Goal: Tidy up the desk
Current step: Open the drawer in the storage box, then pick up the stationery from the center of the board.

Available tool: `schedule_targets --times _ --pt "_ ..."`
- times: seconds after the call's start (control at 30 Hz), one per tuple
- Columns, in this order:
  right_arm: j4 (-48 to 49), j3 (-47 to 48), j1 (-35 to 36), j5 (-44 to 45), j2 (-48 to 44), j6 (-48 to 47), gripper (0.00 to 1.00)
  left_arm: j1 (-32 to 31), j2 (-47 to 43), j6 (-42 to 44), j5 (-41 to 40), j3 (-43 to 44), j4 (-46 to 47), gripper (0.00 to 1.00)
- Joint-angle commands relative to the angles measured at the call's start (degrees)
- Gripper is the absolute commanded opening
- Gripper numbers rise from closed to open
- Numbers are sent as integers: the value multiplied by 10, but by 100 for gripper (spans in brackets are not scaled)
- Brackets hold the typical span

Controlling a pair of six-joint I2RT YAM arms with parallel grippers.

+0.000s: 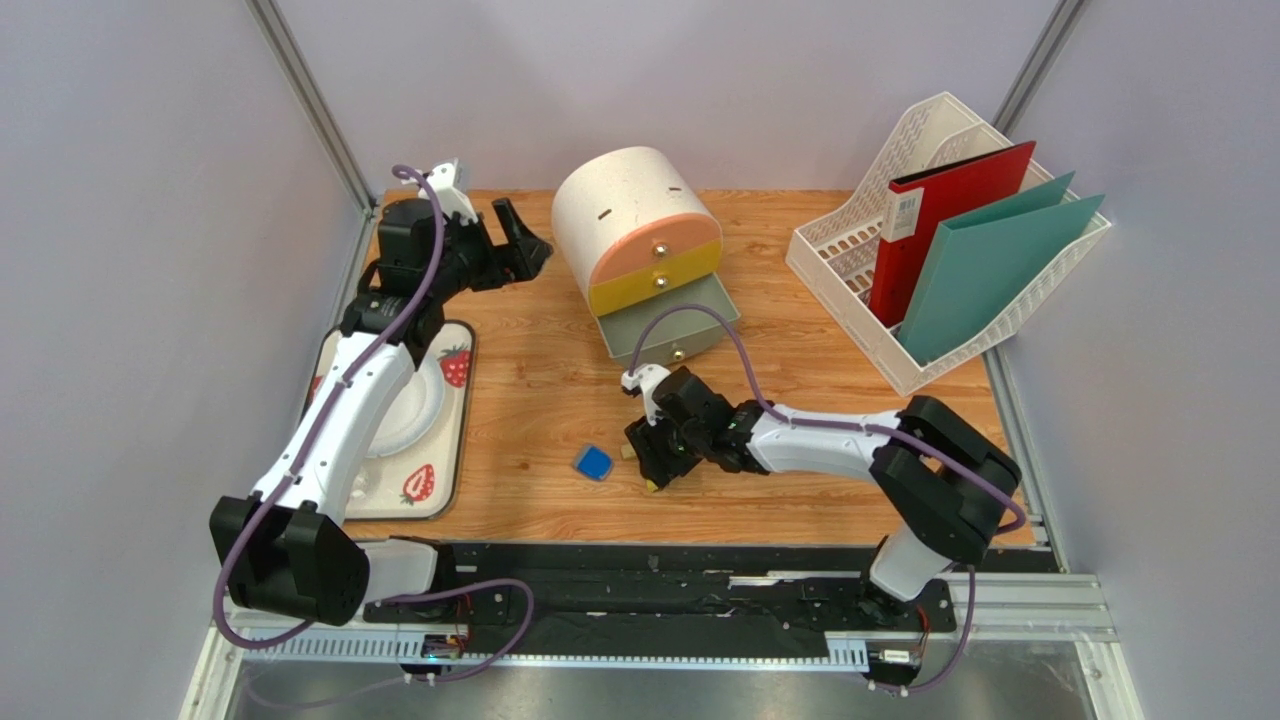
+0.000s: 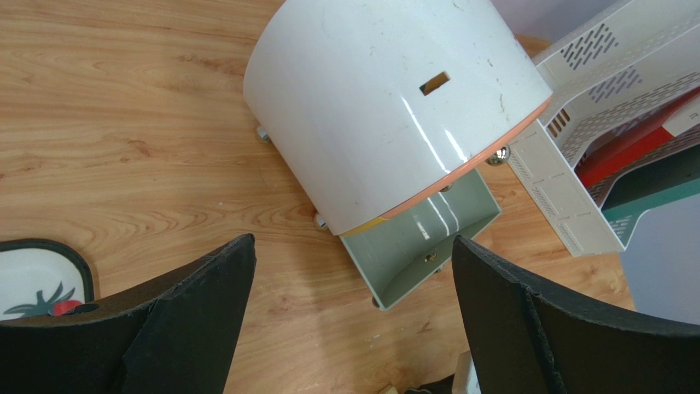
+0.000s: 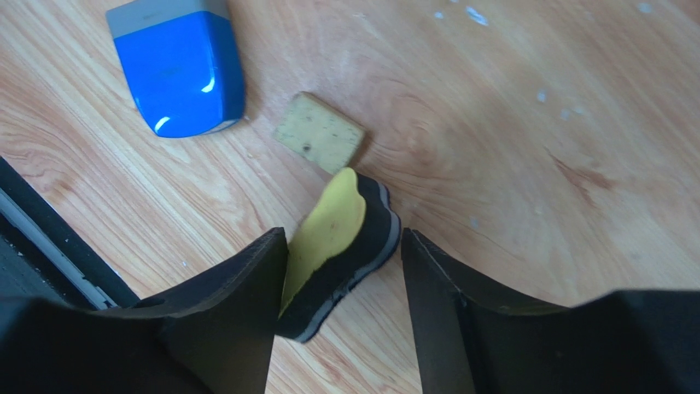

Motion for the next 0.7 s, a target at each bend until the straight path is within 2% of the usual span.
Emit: schedule_targets --times 0.0,0.03,0.07,0.1,0.13,0.2,0.23,0.4,0.5,0.67 --pt "-15 18 36 38 38 24 51 4 -22 4 -6 -9 3 98" --pt "-21 21 40 41 46 28 45 5 -25 4 -7 -10 3 98" --pt "-23 23 45 41 47 32 45 6 -27 5 -7 -11 4 98" --pt "-24 23 51 71 46 36 41 6 -27 5 -6 -11 3 98" --pt "-26 21 52 80 42 40 30 7 -29 6 -7 -11 3 98" --pt "-38 28 56 97 19 40 23 9 -29 6 -6 -10 1 98" --pt "-44 30 57 106 8 38 15 9 -29 6 -6 -9 -1 98" --pt "-95 66 51 195 -97 5 15 12 -36 9 -7 -11 -2 98" --pt "-107 110 14 226 -104 -5 15 13 -36 6 -6 -13 1 98" --pt "-104 213 -46 212 -70 -11 16 13 -36 4 -2 -17 4 98"
